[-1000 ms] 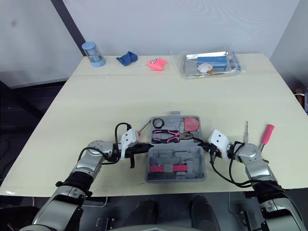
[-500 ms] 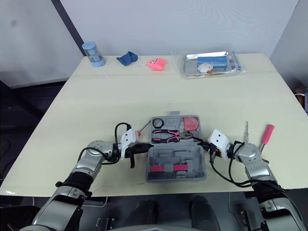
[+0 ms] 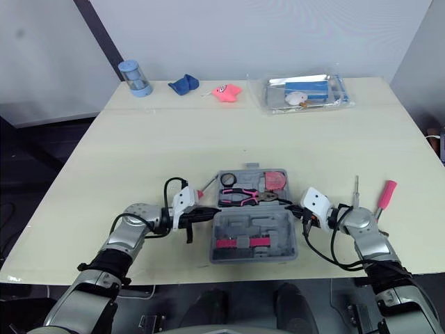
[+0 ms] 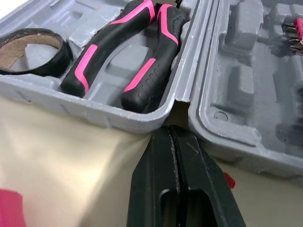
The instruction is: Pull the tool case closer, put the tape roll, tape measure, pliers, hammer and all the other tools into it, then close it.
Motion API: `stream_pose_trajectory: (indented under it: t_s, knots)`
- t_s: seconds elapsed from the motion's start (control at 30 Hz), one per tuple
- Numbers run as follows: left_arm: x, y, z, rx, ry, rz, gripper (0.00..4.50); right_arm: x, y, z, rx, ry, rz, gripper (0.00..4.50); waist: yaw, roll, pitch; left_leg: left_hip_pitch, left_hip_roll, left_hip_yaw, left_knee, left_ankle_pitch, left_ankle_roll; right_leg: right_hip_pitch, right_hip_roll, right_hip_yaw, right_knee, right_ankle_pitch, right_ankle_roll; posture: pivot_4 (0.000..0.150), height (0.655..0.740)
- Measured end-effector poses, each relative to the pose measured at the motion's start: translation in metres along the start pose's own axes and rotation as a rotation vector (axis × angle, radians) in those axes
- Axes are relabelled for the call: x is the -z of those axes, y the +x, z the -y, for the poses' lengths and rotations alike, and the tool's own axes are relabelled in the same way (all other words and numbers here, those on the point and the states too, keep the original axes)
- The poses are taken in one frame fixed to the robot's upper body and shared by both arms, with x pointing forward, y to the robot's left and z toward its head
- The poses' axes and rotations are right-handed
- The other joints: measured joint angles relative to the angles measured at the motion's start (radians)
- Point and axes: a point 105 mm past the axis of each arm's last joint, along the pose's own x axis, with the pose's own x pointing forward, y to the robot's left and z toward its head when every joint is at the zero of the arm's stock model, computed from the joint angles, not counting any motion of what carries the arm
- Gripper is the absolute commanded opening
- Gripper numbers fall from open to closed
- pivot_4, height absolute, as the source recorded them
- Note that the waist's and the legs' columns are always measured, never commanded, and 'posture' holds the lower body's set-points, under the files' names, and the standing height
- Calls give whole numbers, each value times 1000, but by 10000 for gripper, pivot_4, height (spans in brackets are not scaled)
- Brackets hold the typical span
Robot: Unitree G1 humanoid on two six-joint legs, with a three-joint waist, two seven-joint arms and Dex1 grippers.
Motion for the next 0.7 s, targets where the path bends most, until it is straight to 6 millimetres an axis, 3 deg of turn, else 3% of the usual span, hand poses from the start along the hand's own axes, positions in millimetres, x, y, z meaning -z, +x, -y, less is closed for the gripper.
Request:
stream_pose_trajectory:
  t_s: [0.43, 0.6, 0.7]
  knots:
    - [3, -9, -3, -25, -2, -19, 0, 6, -12, 6, 25, 10, -24, 991, 3, 0, 0, 0, 0, 0, 0, 0, 0, 0, 0, 0, 0, 0, 0, 1500, 7400]
    - [4, -24, -2, -59, -42, 0, 0, 9, -30, 8, 71, 67, 9, 991, 1, 0, 1, -2, 0, 0, 0, 0, 0, -2, 0, 0, -1, 0, 0, 1500, 7400]
    - [-7, -37, 3, -60, -57, 57, 0, -3, -42, 11, 98, 72, 75, 991, 4, 0, 2, -3, 0, 0, 0, 0, 0, -2, -1, 0, -1, 0, 0, 1500, 7400]
